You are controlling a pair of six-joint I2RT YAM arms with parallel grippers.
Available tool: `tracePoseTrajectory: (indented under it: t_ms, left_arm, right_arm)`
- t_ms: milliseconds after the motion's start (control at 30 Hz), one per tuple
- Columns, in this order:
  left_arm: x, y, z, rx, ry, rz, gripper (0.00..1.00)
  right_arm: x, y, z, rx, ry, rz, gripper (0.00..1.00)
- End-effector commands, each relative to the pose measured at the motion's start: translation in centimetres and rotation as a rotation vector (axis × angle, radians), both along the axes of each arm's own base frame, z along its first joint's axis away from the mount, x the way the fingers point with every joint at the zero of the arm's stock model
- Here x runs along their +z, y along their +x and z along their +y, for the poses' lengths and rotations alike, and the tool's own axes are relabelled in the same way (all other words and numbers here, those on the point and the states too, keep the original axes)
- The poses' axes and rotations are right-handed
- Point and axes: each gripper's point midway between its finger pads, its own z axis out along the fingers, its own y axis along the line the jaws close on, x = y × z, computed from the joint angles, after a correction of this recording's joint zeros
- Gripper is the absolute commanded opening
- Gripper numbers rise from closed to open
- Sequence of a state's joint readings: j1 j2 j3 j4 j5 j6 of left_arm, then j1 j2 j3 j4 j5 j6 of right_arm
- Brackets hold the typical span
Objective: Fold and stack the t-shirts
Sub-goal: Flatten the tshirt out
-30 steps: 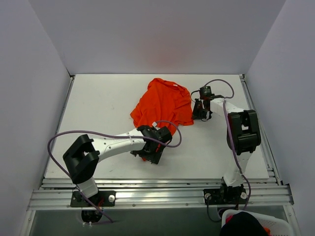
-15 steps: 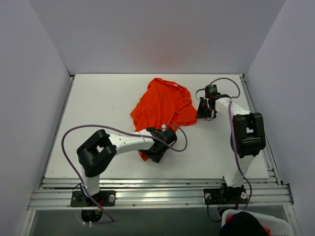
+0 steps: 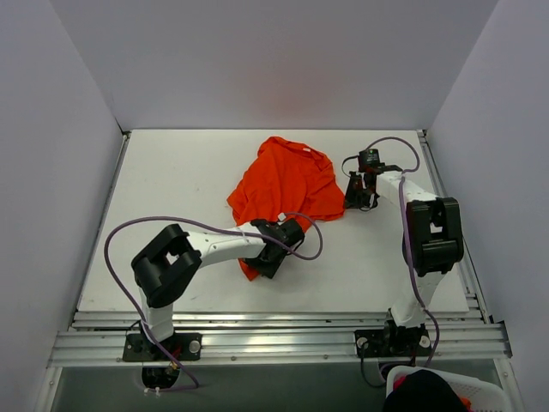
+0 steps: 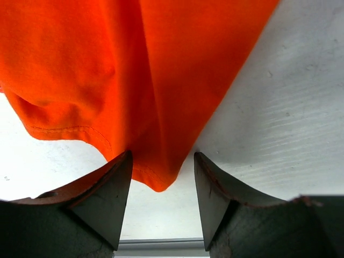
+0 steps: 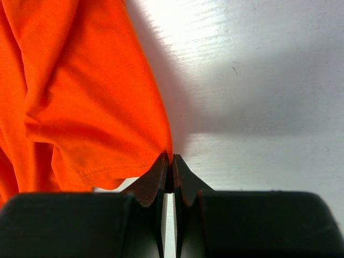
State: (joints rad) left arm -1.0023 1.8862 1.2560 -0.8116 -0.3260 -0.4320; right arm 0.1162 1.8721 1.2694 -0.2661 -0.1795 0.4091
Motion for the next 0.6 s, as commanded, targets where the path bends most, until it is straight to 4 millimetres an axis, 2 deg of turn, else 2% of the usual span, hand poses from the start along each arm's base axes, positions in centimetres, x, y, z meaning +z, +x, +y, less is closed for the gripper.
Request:
tracePoseTrajectory:
  t_ms: [0,133,167,200,267,300,400,467,500,533,567]
  left_arm:
    - [-3.5,0.2,2.6,0.039,0.061,0.033,0.59]
    - [-3.9,0.3,3.4,0.064,0.045,0.052,0.55]
    - [-4.0,0.4,3.4,0.066,0.043,0.057,0.52]
    - [-4.1,0.4,3.3,0.067,0.038,0.061,0.40]
    - [-4.4,0.6,3.6,0.080,0.045,0.074,0.06]
    - [-4.4,0.6,3.7,0.085,0.054,0.074,0.03]
    - [-3.4,0.9,3.5,0.087,0.039,0.060,0.02]
    - [0.5,2.3,2.6,0.093,-0.012,-0.016,0.02]
    - [2.7,2.1,3.3,0.104,0.004,-0.027,0.02]
    - [6.7,2.7,3.2,0.113,-0.058,-0.095,0.02]
    - [9.4,2.6,4.5,0.127,-0.034,-0.126,0.02]
  right_arm:
    - [1.9,-0.4,-0.9,-0.003,-0.027,-0.013,0.00]
    - [2.2,-0.4,-1.3,-0.008,-0.036,-0.012,0.00]
    - [2.3,-0.3,-1.5,-0.011,-0.038,-0.014,0.00]
    - [2.5,-0.2,-1.5,-0.012,-0.039,-0.016,0.00]
    - [2.7,-0.1,-1.6,-0.015,-0.039,-0.020,0.00]
    - [2.9,0.0,-1.6,-0.017,-0.039,-0.023,0.00]
    - [3.9,0.2,-1.8,-0.030,-0.036,-0.039,0.00]
    - [5.7,0.6,-2.2,-0.049,-0.036,-0.062,0.00]
    - [7.8,0.8,-2.5,-0.058,-0.032,-0.105,0.00]
    - [10.7,1.9,-2.8,-0.071,-0.026,-0.172,0.00]
    - [12.7,1.9,-3.5,-0.094,-0.023,-0.199,0.00]
